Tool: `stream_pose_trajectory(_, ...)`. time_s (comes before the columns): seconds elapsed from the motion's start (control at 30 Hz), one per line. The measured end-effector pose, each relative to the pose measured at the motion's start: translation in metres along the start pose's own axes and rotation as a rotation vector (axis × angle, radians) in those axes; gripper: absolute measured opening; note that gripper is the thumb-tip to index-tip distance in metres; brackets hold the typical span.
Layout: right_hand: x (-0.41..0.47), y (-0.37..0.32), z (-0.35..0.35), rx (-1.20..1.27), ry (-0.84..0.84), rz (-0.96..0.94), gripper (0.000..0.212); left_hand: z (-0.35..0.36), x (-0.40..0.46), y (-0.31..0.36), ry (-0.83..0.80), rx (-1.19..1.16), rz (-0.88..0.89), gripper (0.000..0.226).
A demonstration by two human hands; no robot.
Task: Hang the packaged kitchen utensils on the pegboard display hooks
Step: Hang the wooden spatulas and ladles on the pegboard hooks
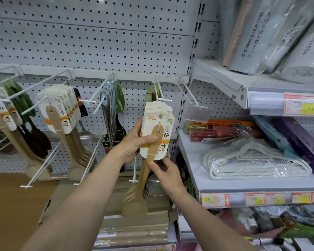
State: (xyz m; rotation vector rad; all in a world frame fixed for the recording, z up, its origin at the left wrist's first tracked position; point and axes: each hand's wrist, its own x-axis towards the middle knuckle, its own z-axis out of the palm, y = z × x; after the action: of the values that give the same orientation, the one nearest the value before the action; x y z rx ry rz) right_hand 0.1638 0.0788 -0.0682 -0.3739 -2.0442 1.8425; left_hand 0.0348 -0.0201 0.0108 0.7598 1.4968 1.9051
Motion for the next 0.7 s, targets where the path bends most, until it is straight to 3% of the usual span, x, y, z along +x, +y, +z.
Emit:
stream_pose_trajectory(0.3,0.002,0.004,-0.003,-0.016,-0.006,0.004,0.048,-0.003,0.005,0.02,-0.02,0.21,0.0,0.101)
stream_pose_trajectory(0.7,-0.005,0.006,-0.002,0.018,0.001,0.013,0.039,0.005,-0.005,0.013,-0.021,0.065,0.037,0.082)
